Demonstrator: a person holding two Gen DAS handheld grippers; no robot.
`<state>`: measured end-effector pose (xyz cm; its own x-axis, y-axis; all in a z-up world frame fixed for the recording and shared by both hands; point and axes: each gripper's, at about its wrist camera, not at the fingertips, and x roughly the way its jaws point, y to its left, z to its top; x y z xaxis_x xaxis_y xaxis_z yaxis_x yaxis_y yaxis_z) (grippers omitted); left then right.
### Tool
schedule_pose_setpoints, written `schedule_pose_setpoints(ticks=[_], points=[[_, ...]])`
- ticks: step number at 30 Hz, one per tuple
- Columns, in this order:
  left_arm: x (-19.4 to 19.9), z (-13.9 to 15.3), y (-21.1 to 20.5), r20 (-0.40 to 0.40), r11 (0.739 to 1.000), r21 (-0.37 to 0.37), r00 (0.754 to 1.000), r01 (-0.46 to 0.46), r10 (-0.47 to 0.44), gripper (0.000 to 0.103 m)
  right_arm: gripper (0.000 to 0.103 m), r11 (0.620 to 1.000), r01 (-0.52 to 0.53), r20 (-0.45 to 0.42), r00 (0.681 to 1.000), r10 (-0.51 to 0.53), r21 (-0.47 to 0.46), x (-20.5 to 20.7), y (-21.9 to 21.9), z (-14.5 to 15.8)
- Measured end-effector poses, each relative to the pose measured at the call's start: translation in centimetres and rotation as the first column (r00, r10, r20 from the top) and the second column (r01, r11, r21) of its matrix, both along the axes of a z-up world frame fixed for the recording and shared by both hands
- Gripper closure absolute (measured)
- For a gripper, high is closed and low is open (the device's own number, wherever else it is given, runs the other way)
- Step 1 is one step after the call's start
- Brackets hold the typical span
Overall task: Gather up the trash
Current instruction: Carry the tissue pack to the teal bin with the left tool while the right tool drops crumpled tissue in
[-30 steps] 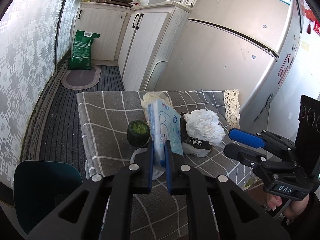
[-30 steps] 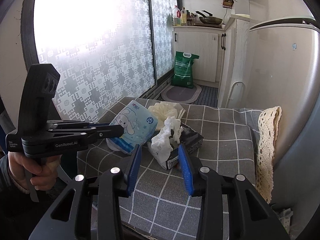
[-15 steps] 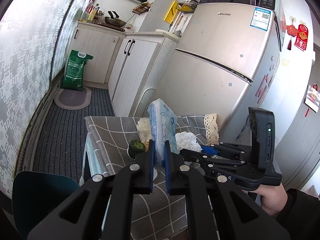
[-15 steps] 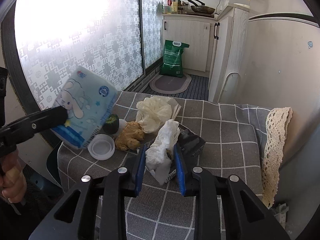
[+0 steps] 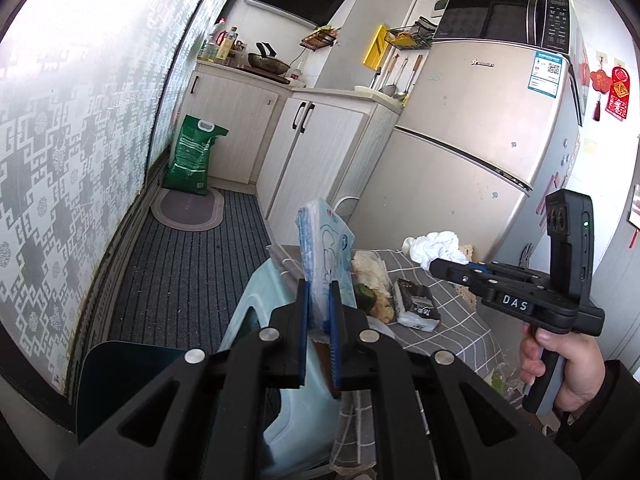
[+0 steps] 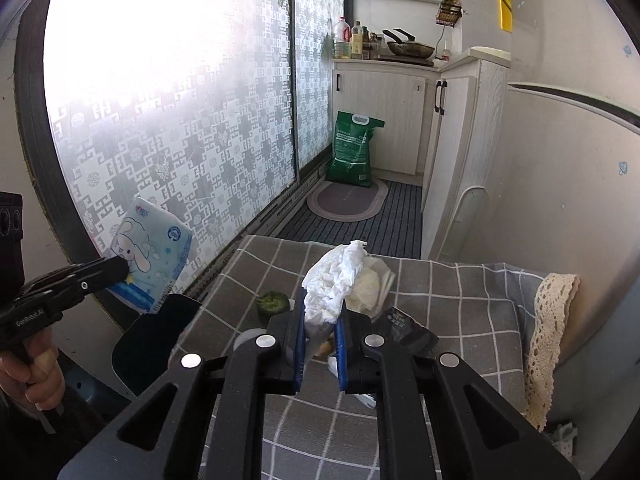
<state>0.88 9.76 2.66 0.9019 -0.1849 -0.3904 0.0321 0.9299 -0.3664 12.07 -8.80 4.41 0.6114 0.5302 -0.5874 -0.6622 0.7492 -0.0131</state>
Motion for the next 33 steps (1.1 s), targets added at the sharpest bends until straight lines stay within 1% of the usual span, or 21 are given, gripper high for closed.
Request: schedule_pose_setpoints(ticks=[3, 6, 11, 13, 17, 21, 24, 28, 29, 30, 32, 33], points=[[-0.6, -0.9, 1.5, -0.03, 0.999, 0.02, 0.999, -0.036, 0.037, 0.093, 0.091, 0.999, -0.052, 0.002, 0.999, 0.052, 0.001, -0.8, 2.1, 0.3], [-1.2, -2.0, 2.8, -0.066, 0.996, 0.056, 0.995, -0.074, 0.078, 0.093, 0.091, 0.995, -0.103, -0.004, 0.995, 0.103, -0.005, -1.6, 4.5, 0.4], [-2.1, -4.6, 5.3, -0.146, 0.987, 0.101, 0.98, -0.122, 0.136, 0.093, 0.091, 0.983, -0.185, -0.017, 0.983, 0.185, -0.008, -3.3, 8.5, 0.2], [-2.2, -5.7, 6.1, -0.184, 0.982, 0.126, 0.97, -0.139, 0.161, 0.093, 0.091, 0.976, -0.216, -0.033, 0.976, 0.216, -0.022, -3.8, 10.1, -0.2], [-2.5, -8.2, 7.6, -0.264, 0.976, 0.158, 0.947, -0.147, 0.185, 0.093, 0.091, 0.961, -0.269, -0.071, 0.962, 0.264, -0.069, -5.0, 13.4, -1.8], [-2.4, -10.5, 8.3, -0.35, 0.978, 0.169, 0.92, -0.124, 0.177, 0.092, 0.091, 0.945, -0.303, -0.123, 0.949, 0.289, -0.122, -5.7, 16.0, -3.8], [-2.3, -11.9, 8.5, -0.407, 0.98, 0.172, 0.898, -0.102, 0.165, 0.092, 0.091, 0.931, -0.325, -0.184, 0.938, 0.295, -0.165, -5.7, 17.5, -5.6], [-2.3, -13.5, 8.8, -0.459, 0.981, 0.178, 0.874, -0.082, 0.157, 0.092, 0.091, 0.912, -0.344, -0.241, 0.926, 0.29, -0.225, -5.9, 19.0, -7.7], [-2.2, -13.9, 8.8, -0.47, 0.983, 0.171, 0.87, -0.073, 0.146, 0.091, 0.091, 0.907, -0.348, -0.257, 0.923, 0.287, -0.235, -5.9, 19.3, -8.1], [-2.2, -14.1, 8.9, -0.479, 0.985, 0.162, 0.868, -0.063, 0.134, 0.084, 0.091, 0.904, -0.35, -0.269, 0.92, 0.284, -0.245, -6.0, 19.5, -8.5], [-2.4, -14.2, 8.8, -0.473, 0.984, 0.169, 0.871, -0.063, 0.137, 0.072, 0.091, 0.897, -0.356, -0.291, 0.915, 0.279, -0.262, -5.8, 19.8, -9.3], [-2.5, -14.3, 8.7, -0.474, 0.983, 0.176, 0.87, -0.059, 0.137, 0.072, 0.091, 0.894, -0.358, -0.303, 0.913, 0.275, -0.269, -5.8, 19.9, -9.7]])
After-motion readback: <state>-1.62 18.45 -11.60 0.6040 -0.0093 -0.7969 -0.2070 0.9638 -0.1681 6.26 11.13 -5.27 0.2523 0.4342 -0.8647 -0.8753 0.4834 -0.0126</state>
